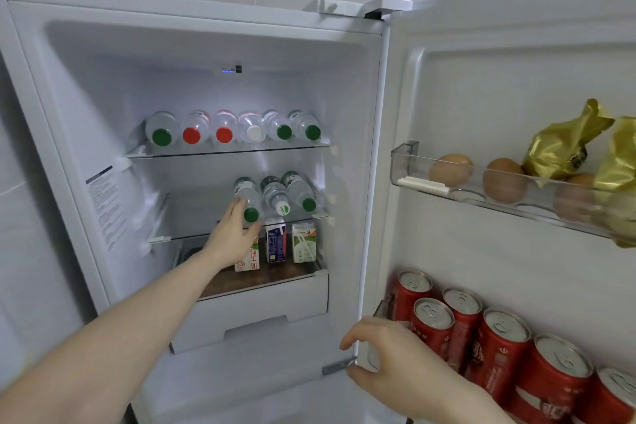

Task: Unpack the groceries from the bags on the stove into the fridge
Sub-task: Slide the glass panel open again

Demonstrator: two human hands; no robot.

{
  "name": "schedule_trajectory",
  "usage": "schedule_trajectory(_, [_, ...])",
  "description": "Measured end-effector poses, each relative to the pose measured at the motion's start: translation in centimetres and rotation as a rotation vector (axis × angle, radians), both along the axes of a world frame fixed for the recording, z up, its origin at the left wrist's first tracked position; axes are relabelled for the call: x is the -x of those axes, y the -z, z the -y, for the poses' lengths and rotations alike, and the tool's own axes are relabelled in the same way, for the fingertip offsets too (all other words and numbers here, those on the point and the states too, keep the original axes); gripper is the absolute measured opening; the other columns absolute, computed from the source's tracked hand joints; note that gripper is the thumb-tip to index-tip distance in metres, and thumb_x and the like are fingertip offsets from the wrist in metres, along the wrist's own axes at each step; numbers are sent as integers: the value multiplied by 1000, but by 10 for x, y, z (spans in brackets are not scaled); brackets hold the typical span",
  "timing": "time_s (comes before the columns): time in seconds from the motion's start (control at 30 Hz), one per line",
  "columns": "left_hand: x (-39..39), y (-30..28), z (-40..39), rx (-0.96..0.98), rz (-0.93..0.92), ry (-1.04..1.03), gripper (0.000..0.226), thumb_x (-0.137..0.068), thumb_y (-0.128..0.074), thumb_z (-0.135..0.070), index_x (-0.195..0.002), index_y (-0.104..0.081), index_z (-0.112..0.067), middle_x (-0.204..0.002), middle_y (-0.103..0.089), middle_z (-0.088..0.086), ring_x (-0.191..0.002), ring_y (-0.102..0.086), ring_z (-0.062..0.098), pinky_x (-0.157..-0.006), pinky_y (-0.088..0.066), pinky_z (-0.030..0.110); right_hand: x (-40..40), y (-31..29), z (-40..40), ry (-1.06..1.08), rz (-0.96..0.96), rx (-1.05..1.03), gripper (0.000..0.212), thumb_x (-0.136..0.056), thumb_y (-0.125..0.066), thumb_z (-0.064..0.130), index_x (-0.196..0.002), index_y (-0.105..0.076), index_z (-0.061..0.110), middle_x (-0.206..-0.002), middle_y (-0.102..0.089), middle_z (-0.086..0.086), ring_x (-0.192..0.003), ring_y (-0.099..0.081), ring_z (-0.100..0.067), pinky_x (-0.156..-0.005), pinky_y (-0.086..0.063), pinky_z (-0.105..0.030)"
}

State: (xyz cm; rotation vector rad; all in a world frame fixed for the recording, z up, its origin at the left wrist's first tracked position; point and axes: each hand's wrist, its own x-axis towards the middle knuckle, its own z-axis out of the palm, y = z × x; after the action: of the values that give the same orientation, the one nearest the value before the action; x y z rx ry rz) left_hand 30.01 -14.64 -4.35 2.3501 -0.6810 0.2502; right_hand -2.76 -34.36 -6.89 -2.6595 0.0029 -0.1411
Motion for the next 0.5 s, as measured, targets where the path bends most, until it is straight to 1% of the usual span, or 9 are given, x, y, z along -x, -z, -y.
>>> schedule_trajectory(0.1, [15, 0, -8, -26, -6, -9, 70, -104, -52, -45, -162, -22, -17, -169, -23, 7, -149, -36, 27, -121, -35, 45, -1, 3, 1, -50, 2, -30, 23, -88, -67, 47, -111, -67, 45, -118, -60, 27, -116, -52, 10, -101, -41, -12])
schedule_trajectory(0.2, [35, -1, -16, -54, -40, -19, 68, -104, -52, -44, -161, -25, -18, -167, -29, 5, -149, -36, 23, -121, -34, 43, -1, 7, 5, -99, -2, -44, 18, -87, -68, 47, -105, -65, 47, -117, -60, 26, -114, -53, 10, -98, -39, -9])
schedule_trajectory(0.27, [55, -2, -17, -56, -30, -42, 65, -104, -53, -42, -160, -29, -19, -167, -28, 3, -152, -32, 22, -124, -30, 43, 2, 11, 9, -136, 7, -53, 22, -87, -67, 46, -108, -67, 42, -117, -60, 25, -114, -52, 8, -97, -38, -7])
schedule_trajectory(0.33, [84, -1, -14, -28, -8, -62, 60, -104, -56, -32, -158, -33, -20, -168, -25, 0, -153, -28, 20, -126, -25, 39, 7, 13, 13, -169, 21, -74, 23, -89, -68, 43, -111, -68, 38, -117, -59, 25, -114, -53, 6, -93, -36, -2])
schedule_trajectory(0.37, [103, 0, -13, -10, 2, -66, 58, -103, -57, -28, -157, -36, -22, -169, -25, -2, -154, -27, 18, -125, -24, 36, 11, 14, 14, -186, 35, -82, 21, -90, -67, 40, -111, -68, 37, -117, -60, 24, -113, -54, 4, -93, -37, -2])
schedule_trajectory(0.4, [124, 4, -12, 9, 11, -71, 57, -102, -59, -25, -156, -38, -23, -168, -25, -4, -153, -27, 15, -125, -24, 34, 14, 16, 16, -205, 57, -89, 20, -91, -66, 39, -110, -68, 37, -117, -60, 25, -112, -54, 2, -96, -38, -6])
schedule_trajectory(0.47, [171, 14, -15, 47, 25, -80, 54, -101, -61, -22, -152, -43, -26, -166, -25, -10, -151, -25, 7, -121, -25, 28, 23, 19, 17, -235, 107, -100, 19, -90, -64, 42, -109, -68, 38, -119, -59, 27, -113, -53, 0, -107, -39, -20])
schedule_trajectory(0.5, [197, 20, -19, 60, 25, -90, 53, -100, -62, -22, -151, -45, -29, -165, -24, -14, -150, -24, 2, -119, -22, 22, 28, 21, 16, -253, 131, -115, 19, -90, -63, 43, -108, -67, 39, -121, -58, 29, -115, -52, 1, -111, -36, -25])
